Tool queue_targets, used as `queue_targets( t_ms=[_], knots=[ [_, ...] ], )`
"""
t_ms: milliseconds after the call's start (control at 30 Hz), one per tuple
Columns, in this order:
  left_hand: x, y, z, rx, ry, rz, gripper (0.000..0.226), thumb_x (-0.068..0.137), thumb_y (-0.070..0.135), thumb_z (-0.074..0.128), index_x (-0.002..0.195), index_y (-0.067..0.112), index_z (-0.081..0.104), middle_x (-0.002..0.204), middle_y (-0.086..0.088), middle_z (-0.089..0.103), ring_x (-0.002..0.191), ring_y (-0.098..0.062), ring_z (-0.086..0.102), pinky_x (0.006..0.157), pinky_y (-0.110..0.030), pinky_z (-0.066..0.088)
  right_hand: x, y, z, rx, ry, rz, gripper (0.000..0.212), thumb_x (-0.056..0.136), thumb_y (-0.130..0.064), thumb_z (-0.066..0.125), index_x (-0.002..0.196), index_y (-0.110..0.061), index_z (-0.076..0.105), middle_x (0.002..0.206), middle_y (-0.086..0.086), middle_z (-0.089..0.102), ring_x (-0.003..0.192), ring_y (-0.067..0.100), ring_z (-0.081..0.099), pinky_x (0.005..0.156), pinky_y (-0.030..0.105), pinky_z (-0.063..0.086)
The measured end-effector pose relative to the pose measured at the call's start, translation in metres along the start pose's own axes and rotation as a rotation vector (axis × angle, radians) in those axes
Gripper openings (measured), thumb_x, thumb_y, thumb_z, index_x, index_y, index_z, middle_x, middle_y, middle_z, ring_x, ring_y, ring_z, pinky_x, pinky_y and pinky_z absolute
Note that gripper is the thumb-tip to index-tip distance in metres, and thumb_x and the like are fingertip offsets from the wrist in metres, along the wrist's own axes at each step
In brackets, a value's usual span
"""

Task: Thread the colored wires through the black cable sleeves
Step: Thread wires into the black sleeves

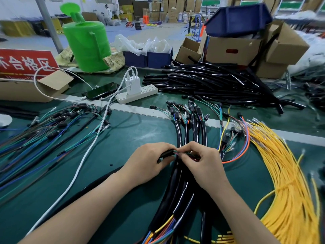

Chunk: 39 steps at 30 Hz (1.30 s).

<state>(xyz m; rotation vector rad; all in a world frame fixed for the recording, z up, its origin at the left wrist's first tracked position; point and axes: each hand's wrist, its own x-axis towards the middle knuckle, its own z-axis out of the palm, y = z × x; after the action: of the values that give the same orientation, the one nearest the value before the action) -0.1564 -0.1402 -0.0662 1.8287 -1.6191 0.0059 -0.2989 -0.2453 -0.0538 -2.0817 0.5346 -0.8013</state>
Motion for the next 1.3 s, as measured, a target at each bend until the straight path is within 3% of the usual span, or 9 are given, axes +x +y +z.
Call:
queue_targets(
  t_ms=[300,633,733,833,967,1133,1300],
  knots=[
    [0.001,0.003,-0.006,-0.022,-0.082,0.124,0.025,0.088,0.018,0.061,0.11,0.01,0.068,0.093,-0.001,0.074,0.082,-0.016,0.068,0.071,-0.032,0.052,0.006,-0.001,-0.011,0.031,-0.14,0.058,0.017,0.078,-0.001,0.072,0.073,-0.017,0.072,0.053,-0.008,0.06,0.048,-0.001,0.047,0.052,0.01,0.035],
    [-0.001,0.006,-0.005,-0.015,-0.145,0.137,0.033,0.094,0.019,0.057,0.124,0.008,0.06,0.107,-0.005,0.071,0.096,-0.023,0.066,0.081,-0.037,0.05,0.007,-0.002,-0.014,0.02,-0.155,0.049,0.02,0.078,-0.001,0.071,0.072,-0.02,0.072,0.047,-0.014,0.054,0.044,-0.001,0.044,0.049,0.008,0.031],
    [0.0,0.007,-0.005,-0.044,-0.113,0.132,0.032,0.094,0.018,0.057,0.123,0.009,0.061,0.104,-0.004,0.072,0.093,-0.019,0.066,0.08,-0.027,0.049,0.007,-0.003,-0.015,0.022,-0.175,0.052,0.019,0.078,-0.001,0.072,0.073,-0.02,0.072,0.051,-0.009,0.059,0.047,-0.001,0.047,0.051,0.009,0.035],
    [0.0,0.01,-0.004,-0.071,-0.075,0.131,0.027,0.092,0.014,0.059,0.117,0.006,0.065,0.091,-0.003,0.073,0.079,-0.009,0.061,0.07,-0.013,0.041,0.007,-0.006,-0.015,0.0,-0.186,0.03,0.02,0.079,-0.001,0.071,0.073,-0.02,0.07,0.057,-0.004,0.059,0.05,0.002,0.046,0.053,0.013,0.036],
    [0.0,0.012,-0.007,-0.08,-0.035,0.118,0.023,0.092,0.017,0.057,0.109,0.005,0.066,0.083,-0.003,0.071,0.07,-0.01,0.059,0.063,-0.021,0.043,0.009,-0.012,-0.015,-0.012,-0.182,-0.026,0.019,0.082,0.002,0.065,0.079,-0.016,0.071,0.076,-0.007,0.059,0.059,0.009,0.051,0.059,0.012,0.038],
    [-0.008,0.013,-0.003,0.03,-0.066,0.171,0.03,0.091,0.022,0.056,0.108,0.0,0.066,0.094,-0.01,0.072,0.082,-0.028,0.068,0.068,-0.035,0.053,0.006,-0.014,-0.013,-0.01,-0.287,0.025,0.022,0.083,0.001,0.062,0.085,-0.021,0.057,0.072,-0.008,0.058,0.052,0.004,0.044,0.054,0.013,0.034],
    [-0.004,0.017,-0.01,0.08,-0.031,0.234,0.03,0.092,0.028,0.048,0.095,0.004,0.065,0.08,-0.004,0.068,0.065,-0.025,0.063,0.052,-0.03,0.05,0.01,-0.022,-0.017,0.023,-0.323,0.023,0.022,0.085,0.002,0.058,0.09,-0.02,0.057,0.079,0.002,0.058,0.056,0.008,0.045,0.056,0.016,0.039]
  ],
)
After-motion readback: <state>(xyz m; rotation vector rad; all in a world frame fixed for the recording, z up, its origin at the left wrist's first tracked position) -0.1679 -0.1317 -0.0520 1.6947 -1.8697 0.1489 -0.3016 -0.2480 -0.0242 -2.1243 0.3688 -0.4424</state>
